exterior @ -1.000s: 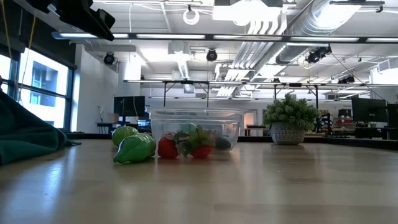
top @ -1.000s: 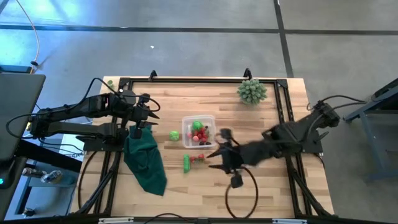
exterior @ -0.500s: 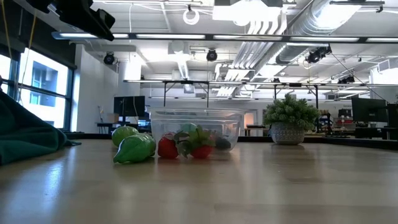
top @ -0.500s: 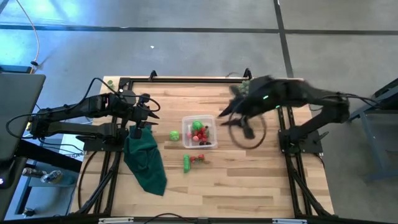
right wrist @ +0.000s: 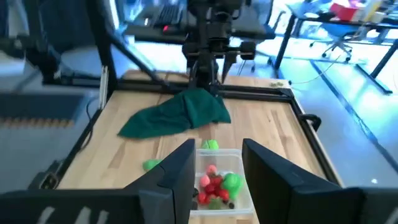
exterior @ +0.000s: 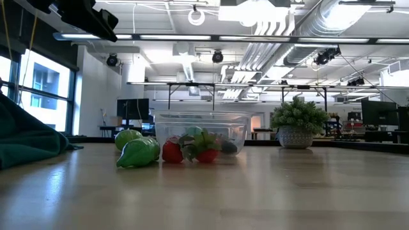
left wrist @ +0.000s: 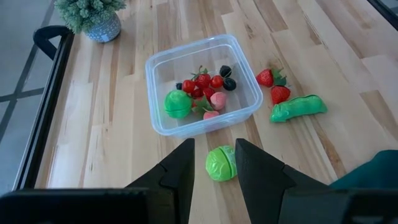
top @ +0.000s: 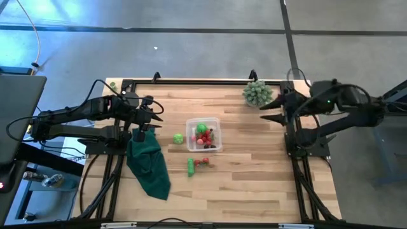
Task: Pick and placing Produce into tupperware
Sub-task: Put the cabbage into the transparent bin
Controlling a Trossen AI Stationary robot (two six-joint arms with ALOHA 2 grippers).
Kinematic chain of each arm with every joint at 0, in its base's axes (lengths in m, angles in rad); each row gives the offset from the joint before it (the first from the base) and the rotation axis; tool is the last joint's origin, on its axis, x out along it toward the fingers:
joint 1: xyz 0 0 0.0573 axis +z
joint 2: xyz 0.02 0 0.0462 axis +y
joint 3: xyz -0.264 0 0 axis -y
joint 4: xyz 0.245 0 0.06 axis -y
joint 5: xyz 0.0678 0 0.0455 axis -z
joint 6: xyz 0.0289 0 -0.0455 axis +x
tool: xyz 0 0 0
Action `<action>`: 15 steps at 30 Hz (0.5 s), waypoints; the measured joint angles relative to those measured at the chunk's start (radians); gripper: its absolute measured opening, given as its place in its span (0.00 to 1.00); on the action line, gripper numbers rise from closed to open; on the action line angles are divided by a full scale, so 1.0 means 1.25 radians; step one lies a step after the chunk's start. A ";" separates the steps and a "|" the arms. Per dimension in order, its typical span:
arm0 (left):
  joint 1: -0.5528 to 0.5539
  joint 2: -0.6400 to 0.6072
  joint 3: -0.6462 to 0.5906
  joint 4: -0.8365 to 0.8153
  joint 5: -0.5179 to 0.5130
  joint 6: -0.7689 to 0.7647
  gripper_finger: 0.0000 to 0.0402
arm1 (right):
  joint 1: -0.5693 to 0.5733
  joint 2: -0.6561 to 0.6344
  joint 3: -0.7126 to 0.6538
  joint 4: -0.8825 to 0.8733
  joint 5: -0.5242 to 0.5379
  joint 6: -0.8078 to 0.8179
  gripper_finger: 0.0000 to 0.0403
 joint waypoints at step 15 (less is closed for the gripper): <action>0.000 0.000 0.000 0.000 0.000 0.000 0.26 | 0.000 -0.350 -0.637 0.301 -0.007 0.114 0.31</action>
